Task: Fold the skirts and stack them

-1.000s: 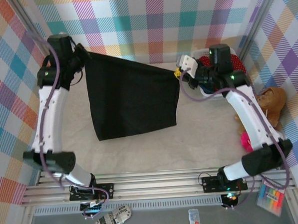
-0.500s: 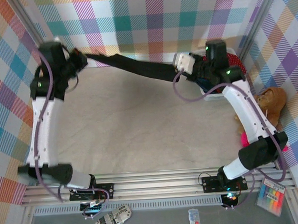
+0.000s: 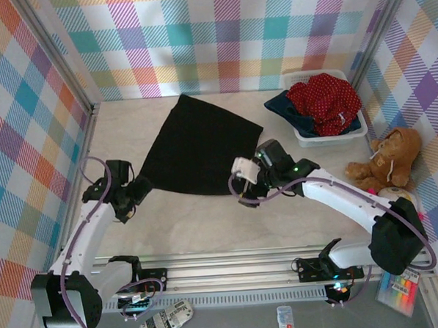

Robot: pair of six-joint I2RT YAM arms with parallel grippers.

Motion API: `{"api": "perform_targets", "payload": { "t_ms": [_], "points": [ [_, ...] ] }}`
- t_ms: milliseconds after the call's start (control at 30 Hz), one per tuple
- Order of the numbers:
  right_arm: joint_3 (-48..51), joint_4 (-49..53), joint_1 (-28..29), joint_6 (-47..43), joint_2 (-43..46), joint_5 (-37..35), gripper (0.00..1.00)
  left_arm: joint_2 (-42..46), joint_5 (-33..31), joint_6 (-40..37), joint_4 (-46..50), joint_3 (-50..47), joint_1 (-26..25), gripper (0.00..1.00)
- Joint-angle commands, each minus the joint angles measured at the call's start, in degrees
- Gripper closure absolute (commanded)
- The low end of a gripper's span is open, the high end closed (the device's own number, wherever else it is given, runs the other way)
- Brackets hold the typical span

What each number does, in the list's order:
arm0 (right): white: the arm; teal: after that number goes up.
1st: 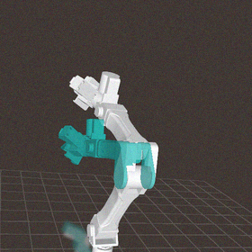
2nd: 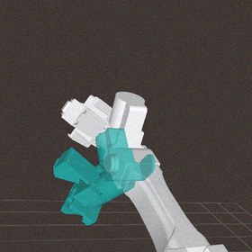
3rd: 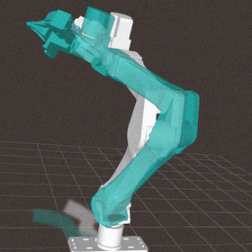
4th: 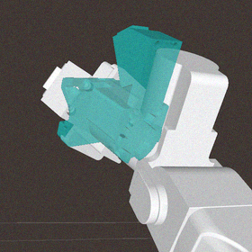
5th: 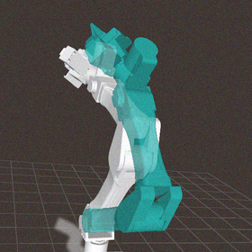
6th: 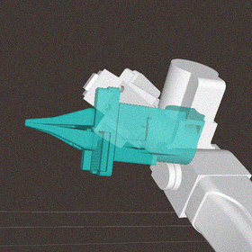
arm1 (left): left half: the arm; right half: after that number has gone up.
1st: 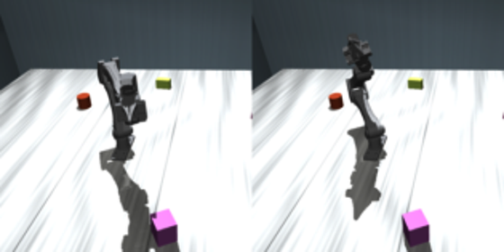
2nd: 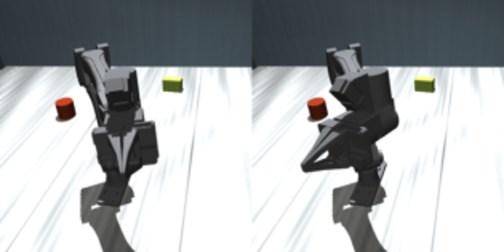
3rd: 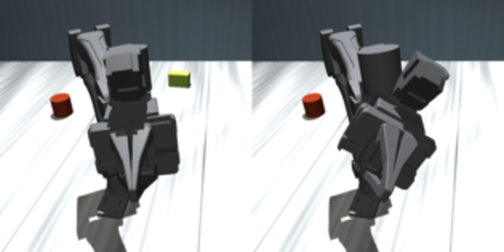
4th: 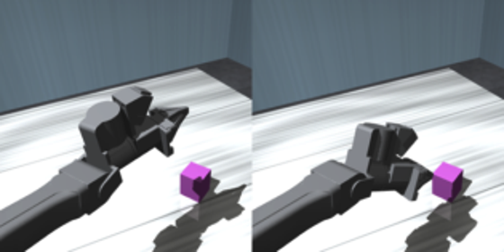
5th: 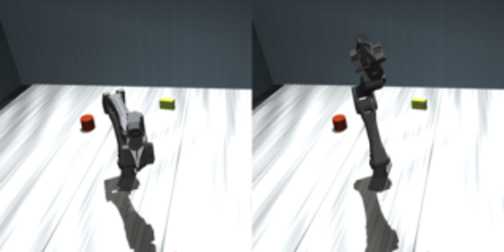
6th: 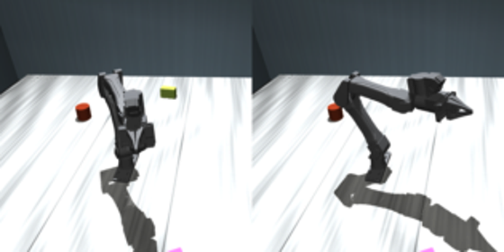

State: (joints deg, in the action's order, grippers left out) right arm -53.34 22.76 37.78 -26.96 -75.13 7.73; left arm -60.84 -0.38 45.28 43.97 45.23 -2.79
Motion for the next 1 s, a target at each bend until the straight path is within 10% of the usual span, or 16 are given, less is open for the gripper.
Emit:
{"api": "perform_targets", "payload": {
  "t_ms": [0, 333, 567, 967],
  "points": [
    [-1.7, -11.4, -2.5, 35.1, -2.7, -7.4, 0.01, -8.5, 3.9, -2.8, -8.0, 7.3, 0.5, 0.0],
    [-9.9, -2.5, -3.3, 74.6, -21.1, -14.6, 0.01, -40.5, 4.9, -10.8, -11.0, 29.3, 0.6, 0.0],
    [-12.1, -5.7, -4.7, 74.2, -27.5, -15.0, 0.08, -50.1, 9.5, -8.7, -13.4, 28.5, 0.6, 0.0],
    [-16.8, -7.9, -9.7, 67.1, -34.1, -11.9, 0.39, -40.8, 11.7, -2.6, -17.4, 10.7, -2.5, 0.0]
  ]
}}
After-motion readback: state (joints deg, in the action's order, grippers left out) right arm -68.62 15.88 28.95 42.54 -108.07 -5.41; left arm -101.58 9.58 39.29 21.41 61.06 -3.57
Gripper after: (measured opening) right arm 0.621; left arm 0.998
